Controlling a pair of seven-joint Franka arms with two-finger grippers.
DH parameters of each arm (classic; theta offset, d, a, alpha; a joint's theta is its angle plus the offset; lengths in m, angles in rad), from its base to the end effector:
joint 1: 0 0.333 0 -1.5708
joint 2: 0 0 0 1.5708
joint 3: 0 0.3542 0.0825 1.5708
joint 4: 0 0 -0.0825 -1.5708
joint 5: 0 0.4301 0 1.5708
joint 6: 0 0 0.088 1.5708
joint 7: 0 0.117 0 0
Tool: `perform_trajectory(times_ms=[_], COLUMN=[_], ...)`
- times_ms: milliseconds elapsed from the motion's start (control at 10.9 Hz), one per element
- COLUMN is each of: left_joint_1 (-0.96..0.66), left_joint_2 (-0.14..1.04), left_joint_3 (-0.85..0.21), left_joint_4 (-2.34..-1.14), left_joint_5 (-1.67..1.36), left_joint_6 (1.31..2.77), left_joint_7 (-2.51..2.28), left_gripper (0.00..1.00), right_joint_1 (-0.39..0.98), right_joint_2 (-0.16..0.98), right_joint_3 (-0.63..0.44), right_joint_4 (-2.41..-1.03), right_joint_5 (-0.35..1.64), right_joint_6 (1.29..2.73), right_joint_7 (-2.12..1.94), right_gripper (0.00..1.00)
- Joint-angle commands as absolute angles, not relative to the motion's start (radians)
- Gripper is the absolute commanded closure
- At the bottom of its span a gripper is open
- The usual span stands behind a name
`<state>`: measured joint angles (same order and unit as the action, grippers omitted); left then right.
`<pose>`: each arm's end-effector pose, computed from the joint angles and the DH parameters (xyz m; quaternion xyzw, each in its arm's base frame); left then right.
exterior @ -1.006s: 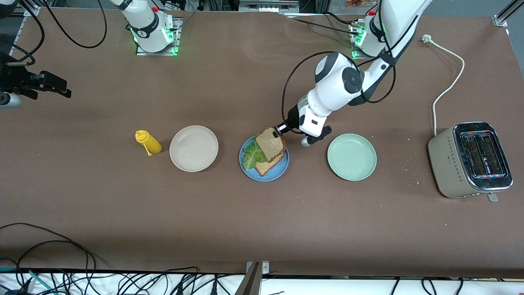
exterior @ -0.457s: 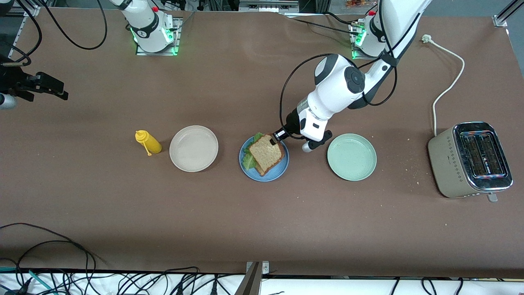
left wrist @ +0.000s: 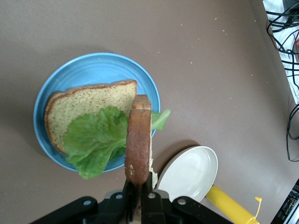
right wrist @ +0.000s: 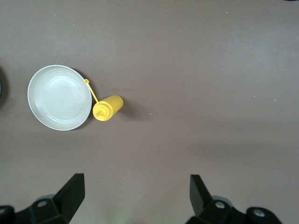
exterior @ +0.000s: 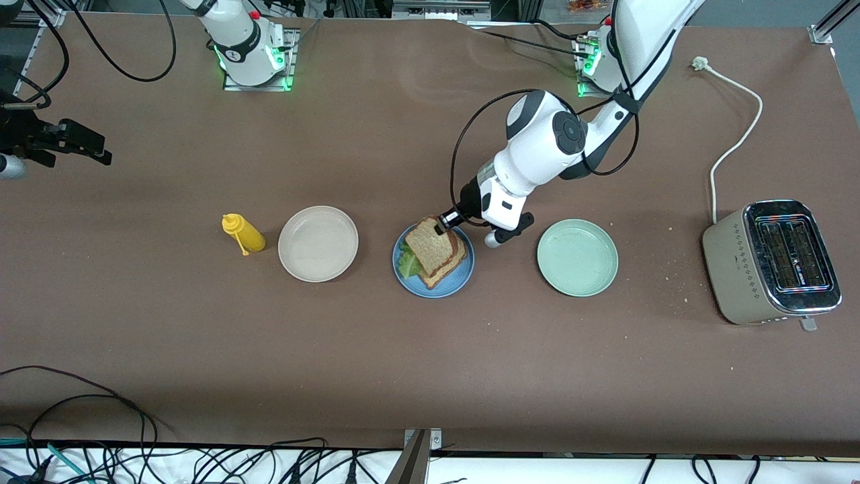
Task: Make sandwich in blue plate with both arms
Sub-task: 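Lower the bread slice onto the lettuce with the left gripper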
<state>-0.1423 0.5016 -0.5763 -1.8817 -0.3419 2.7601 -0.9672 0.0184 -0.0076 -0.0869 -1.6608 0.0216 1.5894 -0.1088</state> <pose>0.5777 -0.4368 0.3186 0.9030 0.3092 -0.0259 0.2972 0.5944 -0.0385 0.6123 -0.9992 -0.0196 0.0308 0.0139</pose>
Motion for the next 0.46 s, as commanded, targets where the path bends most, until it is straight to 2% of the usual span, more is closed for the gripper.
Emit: perform_trajectory(times_ms=[0, 366], left_joint_1=[-0.172, -0.202], left_joint_2=[0.551, 0.577], left_joint_3=[-0.566, -0.540], left_joint_4=[-1.815, -1.801], left_joint_5=[-0.310, -0.310], left_joint_6=[2.769, 2.769], left_joint_7=[-1.015, -1.015], left_gripper=[1.00, 1.00], right_joint_1=[0.012, 0.014], right_joint_2=[0.003, 0.003], right_joint_3=[-0.081, -0.080], right_joint_4=[-1.638, -1.638], right_joint_5=[0.015, 0.008], right_joint_6=[1.582, 1.582], right_joint_7=[-0.089, -0.091], right_gripper=[0.00, 0.00])
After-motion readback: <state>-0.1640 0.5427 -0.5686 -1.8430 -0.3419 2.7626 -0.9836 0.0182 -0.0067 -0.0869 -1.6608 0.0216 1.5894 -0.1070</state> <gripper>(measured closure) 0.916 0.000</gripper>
